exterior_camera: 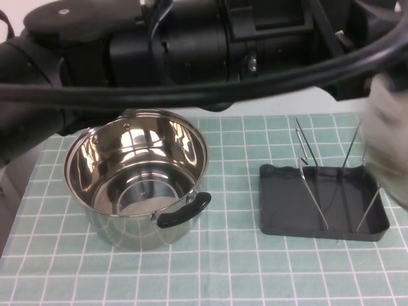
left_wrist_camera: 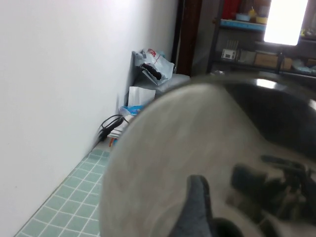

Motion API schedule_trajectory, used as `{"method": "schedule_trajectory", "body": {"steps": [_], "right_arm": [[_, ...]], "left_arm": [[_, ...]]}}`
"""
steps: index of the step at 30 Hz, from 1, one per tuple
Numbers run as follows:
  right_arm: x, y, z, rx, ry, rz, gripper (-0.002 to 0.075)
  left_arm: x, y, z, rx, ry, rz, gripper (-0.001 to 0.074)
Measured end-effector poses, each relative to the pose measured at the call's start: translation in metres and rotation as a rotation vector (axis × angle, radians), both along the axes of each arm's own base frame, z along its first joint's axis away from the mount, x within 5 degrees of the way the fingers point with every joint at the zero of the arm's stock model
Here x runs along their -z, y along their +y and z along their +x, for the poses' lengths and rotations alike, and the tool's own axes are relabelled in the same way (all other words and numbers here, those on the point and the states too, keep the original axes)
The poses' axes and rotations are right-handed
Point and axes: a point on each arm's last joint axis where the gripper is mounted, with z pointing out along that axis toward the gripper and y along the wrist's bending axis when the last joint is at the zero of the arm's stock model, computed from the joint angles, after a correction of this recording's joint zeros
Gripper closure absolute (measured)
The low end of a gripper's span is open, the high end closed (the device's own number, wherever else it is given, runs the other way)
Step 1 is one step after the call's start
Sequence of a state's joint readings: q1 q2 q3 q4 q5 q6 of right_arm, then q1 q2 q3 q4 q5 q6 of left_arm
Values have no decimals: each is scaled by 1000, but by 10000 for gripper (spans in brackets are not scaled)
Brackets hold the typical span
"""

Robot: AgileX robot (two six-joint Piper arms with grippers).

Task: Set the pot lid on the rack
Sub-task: Hand over the pot lid, then place the pot lid on the pot rack

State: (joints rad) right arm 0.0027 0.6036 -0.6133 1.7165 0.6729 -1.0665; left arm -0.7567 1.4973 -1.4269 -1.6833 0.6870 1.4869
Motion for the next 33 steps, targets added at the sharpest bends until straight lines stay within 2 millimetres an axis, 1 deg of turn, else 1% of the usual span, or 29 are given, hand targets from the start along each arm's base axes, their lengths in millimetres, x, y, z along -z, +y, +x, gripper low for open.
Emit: {"method": "schedule_trajectory", "body": {"steps": [1,2,4,6,8,10,11,13,15,16,18,19,21,23,25,27,30,33], "right_arm": [[0,-1,1,24,-8,-16,662],[1,-4,4,63,-9,-34,678],[3,-7,8,108,-4,-49,693],[4,-8,11,135,-10,-70,694],[5,-9,14,151,-15,-87,694],[7,-9,21,150,2,-100,694],[8,-8,26,138,15,-103,695],[9,-6,38,105,43,-108,695],[5,-3,50,60,60,-111,695],[3,-2,56,40,65,-111,695],[-2,1,71,-2,77,-112,695],[-5,2,77,-17,78,-112,695],[-7,4,94,-47,95,-110,695],[-7,7,109,-67,118,-110,695],[-2,12,126,-78,153,-113,695],[3,23,140,-99,182,-123,695],[10,44,154,-130,186,-169,695],[16,56,162,-126,184,-210,695]], "left_arm": [[1,-1,0,4,1,1,250],[1,-2,-1,6,1,1,212],[0,-1,0,-9,1,1,167],[0,-1,2,-33,2,3,155],[1,3,6,-63,-17,22,166],[1,10,11,-93,-39,54,214],[1,14,13,-107,-36,66,255],[-1,25,18,-141,-17,98,371],[-3,36,20,-165,4,126,490],[-4,45,21,-181,22,153,582],[-5,59,22,-198,47,202,664],[-5,65,22,-205,55,232,689],[-4,78,20,-205,94,290,715],[-2,87,18,-194,122,342,725],[0,92,14,-164,141,389,730],[1,96,9,-147,145,420,732],[1,97,7,-139,155,433,734],[6,98,6,-136,170,441,735]]}}
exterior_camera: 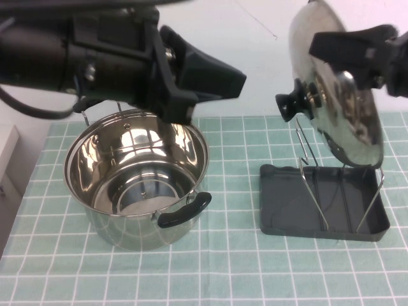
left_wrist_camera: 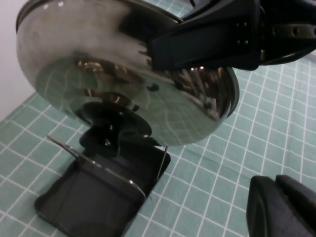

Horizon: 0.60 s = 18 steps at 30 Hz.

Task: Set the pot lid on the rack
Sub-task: Place the pot lid on the pot rack

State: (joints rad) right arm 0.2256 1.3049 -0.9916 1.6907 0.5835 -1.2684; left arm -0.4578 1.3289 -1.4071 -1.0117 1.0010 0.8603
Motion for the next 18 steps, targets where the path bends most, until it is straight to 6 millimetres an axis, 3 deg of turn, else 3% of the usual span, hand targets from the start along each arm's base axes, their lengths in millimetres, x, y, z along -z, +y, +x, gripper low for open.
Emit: {"method": "schedule_trajectory", "body": {"steps": [7,18], "right_arm": [[18,1,18,77,44,-51,695],[64,10,46,43,159,-104,696]], "left_arm": [[14,0,3,-23,33,17,736],[16,0,5,-40,34,15,736]]}}
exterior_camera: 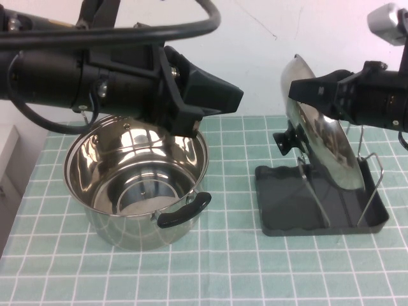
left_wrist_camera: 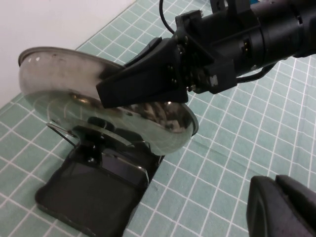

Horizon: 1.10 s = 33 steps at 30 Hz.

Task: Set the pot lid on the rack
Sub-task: Place the pot lid on the pot rack

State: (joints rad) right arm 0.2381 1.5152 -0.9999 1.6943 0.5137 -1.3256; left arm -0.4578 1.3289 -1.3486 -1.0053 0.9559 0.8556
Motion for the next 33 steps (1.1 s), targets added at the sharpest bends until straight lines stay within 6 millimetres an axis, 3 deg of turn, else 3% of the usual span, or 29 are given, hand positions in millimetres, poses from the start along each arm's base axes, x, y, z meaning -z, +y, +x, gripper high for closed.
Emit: {"method": "schedule_trajectory", "body": {"steps": [14,23,27,33], "right_arm": [[14,-1,8,20,7,-55,674],[17,-1,10,11,-11,-82,316],[7,-10,8,10,-101,-137,267],[-35,-36,-8,58,-306,-197,256]], "left_arm": [[8,0,1,-7,23,7,736],[8,0,1,-5,21,8,736],[8,1,2,-21,5,14,737],[-2,9,1,-104,-101,21,737]]}}
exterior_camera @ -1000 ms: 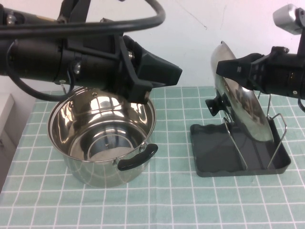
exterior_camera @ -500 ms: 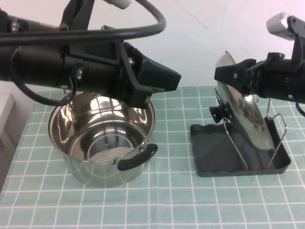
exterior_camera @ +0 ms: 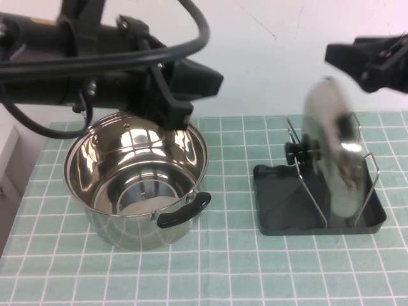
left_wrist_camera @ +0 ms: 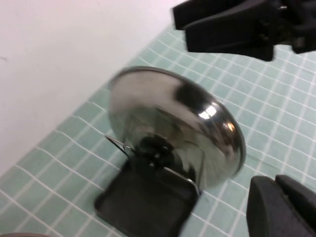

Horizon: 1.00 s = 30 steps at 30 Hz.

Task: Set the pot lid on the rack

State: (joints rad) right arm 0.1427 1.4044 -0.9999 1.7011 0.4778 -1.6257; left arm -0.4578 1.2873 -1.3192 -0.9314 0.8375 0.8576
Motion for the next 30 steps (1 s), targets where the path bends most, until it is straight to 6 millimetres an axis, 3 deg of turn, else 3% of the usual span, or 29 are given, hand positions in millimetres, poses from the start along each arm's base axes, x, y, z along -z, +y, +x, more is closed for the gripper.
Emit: {"method": "schedule_trajectory", "body": {"steps": [3,9,12,14,19,24,30], "right_arm": [[-13,-2,-9,-10,-56,-7,256],[-18,4,-15,-95,-83,13,257],[-30,5,-20,-128,-148,-11,290],[-40,6,-26,-161,-207,-58,358],[-59,6,-51,-311,-308,-329,652],[-50,-7,-66,-372,-161,-645,717],[-35,-42,-69,-125,137,-891,726]], "left_arm": [[-8,4,-3,-30,-44,-17,737],[-15,8,-8,-51,-87,-28,737],[-21,15,-12,-83,-181,10,737],[-27,24,-15,-121,-277,92,737],[-38,61,-19,-372,-362,356,737],[-39,97,-24,-650,-287,562,737],[-39,117,-46,-815,-136,547,737]]}}
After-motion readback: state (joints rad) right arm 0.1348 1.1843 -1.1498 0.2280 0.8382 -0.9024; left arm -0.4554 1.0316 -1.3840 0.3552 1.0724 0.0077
